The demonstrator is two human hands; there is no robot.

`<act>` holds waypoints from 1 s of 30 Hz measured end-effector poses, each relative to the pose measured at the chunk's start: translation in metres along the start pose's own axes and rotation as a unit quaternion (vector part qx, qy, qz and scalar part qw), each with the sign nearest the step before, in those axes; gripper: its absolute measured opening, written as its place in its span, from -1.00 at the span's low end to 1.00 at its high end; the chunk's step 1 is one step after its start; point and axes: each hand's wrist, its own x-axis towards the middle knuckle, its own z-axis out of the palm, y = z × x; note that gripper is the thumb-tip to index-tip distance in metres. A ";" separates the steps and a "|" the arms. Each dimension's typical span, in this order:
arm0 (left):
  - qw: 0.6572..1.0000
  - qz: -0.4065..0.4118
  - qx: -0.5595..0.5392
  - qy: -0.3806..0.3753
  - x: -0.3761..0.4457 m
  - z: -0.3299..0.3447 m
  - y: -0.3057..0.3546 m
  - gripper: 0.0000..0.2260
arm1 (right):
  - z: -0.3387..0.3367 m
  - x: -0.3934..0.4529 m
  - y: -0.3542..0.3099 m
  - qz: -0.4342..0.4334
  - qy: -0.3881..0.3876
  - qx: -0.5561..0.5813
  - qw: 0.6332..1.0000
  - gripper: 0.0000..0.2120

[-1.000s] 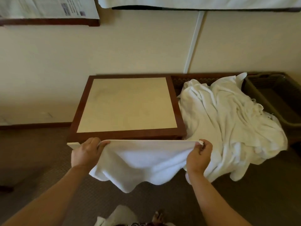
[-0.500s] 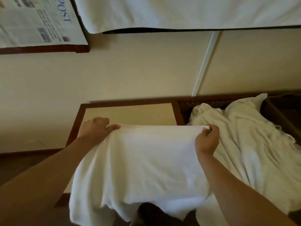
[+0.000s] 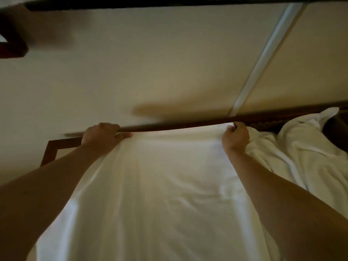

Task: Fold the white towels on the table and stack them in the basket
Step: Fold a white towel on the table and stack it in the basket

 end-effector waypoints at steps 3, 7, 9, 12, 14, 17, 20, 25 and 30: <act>1.000 -0.016 -0.010 -0.008 0.031 0.015 0.004 -0.51 | 0.024 0.031 0.001 0.002 -0.024 -0.005 1.000 -0.73; 0.999 -0.034 -0.029 -0.018 0.062 0.030 0.017 -0.51 | 0.048 0.065 0.010 0.017 -0.058 -0.024 0.998 -0.74; 0.997 -0.054 -0.041 -0.032 0.070 0.037 0.025 -0.47 | 0.056 0.073 0.018 0.016 -0.066 -0.043 0.997 -0.77; 0.990 -0.093 -0.101 -0.037 0.072 0.047 0.029 -0.44 | 0.062 0.079 0.026 0.019 -0.063 -0.056 0.996 -0.78; 0.985 -0.102 -0.133 -0.049 0.071 0.048 0.026 -0.44 | 0.062 0.080 0.026 0.040 -0.056 -0.047 0.997 -0.75; 0.966 -0.096 -0.223 -0.085 0.064 0.044 0.014 -0.52 | 0.062 0.066 0.010 0.034 -0.022 -0.162 0.986 -0.68; 0.915 -0.134 -0.367 -0.100 0.055 0.035 -0.009 -0.58 | 0.076 0.005 -0.033 -0.137 -0.049 -0.141 0.979 -0.65; 0.862 -0.170 -0.460 -0.129 0.040 0.025 -0.034 -0.47 | 0.132 -0.126 -0.102 -0.344 -0.386 -0.178 0.837 -0.52; 0.854 -0.101 -0.441 -0.257 0.023 0.019 -0.078 -0.43 | 0.158 -0.156 -0.103 -0.337 -0.409 -0.273 0.803 -0.40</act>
